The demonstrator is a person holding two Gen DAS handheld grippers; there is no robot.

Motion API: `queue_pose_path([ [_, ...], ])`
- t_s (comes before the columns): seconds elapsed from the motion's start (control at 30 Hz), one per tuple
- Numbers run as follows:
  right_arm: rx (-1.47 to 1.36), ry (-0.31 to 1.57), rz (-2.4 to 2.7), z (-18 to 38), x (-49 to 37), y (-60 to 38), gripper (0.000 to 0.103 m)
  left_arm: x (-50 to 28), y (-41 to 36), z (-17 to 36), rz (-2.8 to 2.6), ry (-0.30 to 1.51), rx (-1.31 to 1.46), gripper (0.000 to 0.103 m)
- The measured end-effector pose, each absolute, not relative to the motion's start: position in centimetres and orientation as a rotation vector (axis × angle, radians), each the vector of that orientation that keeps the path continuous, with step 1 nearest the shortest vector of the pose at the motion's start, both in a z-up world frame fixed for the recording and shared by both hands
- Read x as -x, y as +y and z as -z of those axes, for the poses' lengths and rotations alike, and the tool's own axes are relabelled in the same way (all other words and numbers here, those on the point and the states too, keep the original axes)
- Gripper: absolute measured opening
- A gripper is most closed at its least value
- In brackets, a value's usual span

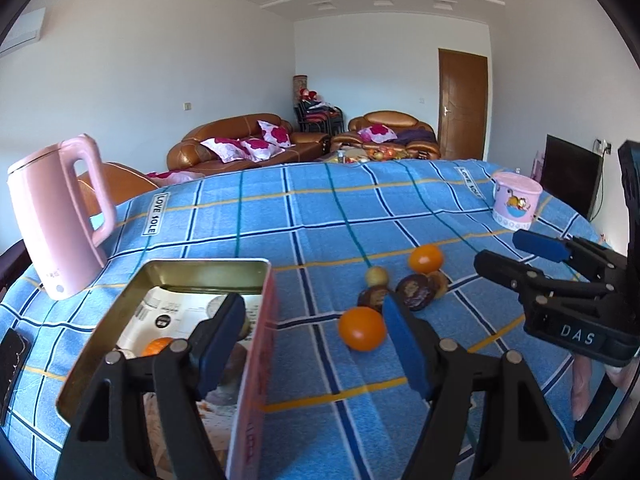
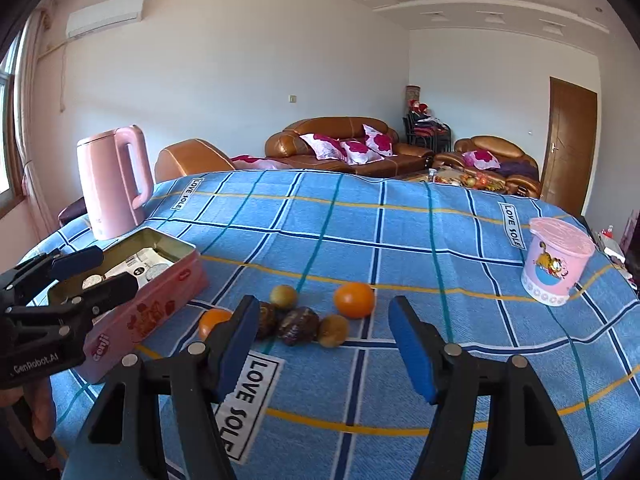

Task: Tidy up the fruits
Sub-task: 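Withdraw both open tools from the tin toward the remaining fruits, then close the left tool on the orange and lift it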

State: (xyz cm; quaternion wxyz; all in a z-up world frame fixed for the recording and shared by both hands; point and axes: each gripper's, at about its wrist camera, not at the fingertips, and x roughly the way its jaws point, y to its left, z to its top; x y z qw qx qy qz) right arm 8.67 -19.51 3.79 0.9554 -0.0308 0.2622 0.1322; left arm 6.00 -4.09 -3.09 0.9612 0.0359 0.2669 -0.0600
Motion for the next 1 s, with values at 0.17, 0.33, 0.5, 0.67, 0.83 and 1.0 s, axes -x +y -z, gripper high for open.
queue_pose_path([
  [0.17, 0.036, 0.536, -0.247, -3.5, -8.8, -20.5, 0.068, -8.1, -6.6, 4.3, 0.168, 0.615, -0.111, 0.07],
  [0.33, 0.009, 0.536, -0.235, -3.3, -8.9, -21.4, 0.068, -10.6, -7.7, 6.1, 0.211, 0.727, -0.115, 0.052],
  [0.5, -0.011, 0.534, -0.238, -3.2, -8.9, -21.6, 0.068, -11.4, -8.1, 6.9, 0.222, 0.778, -0.128, 0.05],
  [0.67, -0.002, 0.55, -0.244, -3.1, -9.2, -21.3, 0.069, -11.8, -7.5, 6.9, 0.207, 0.782, -0.128, 0.035],
  [0.83, 0.007, 0.56, -0.244, -3.0, -9.5, -21.2, 0.069, -12.2, -7.3, 7.1, 0.2, 0.8, -0.122, 0.043],
  [1.0, 0.02, 0.572, -0.245, -2.8, -9.9, -20.8, 0.069, -12.5, -7.1, 7.3, 0.226, 0.818, -0.107, 0.039],
])
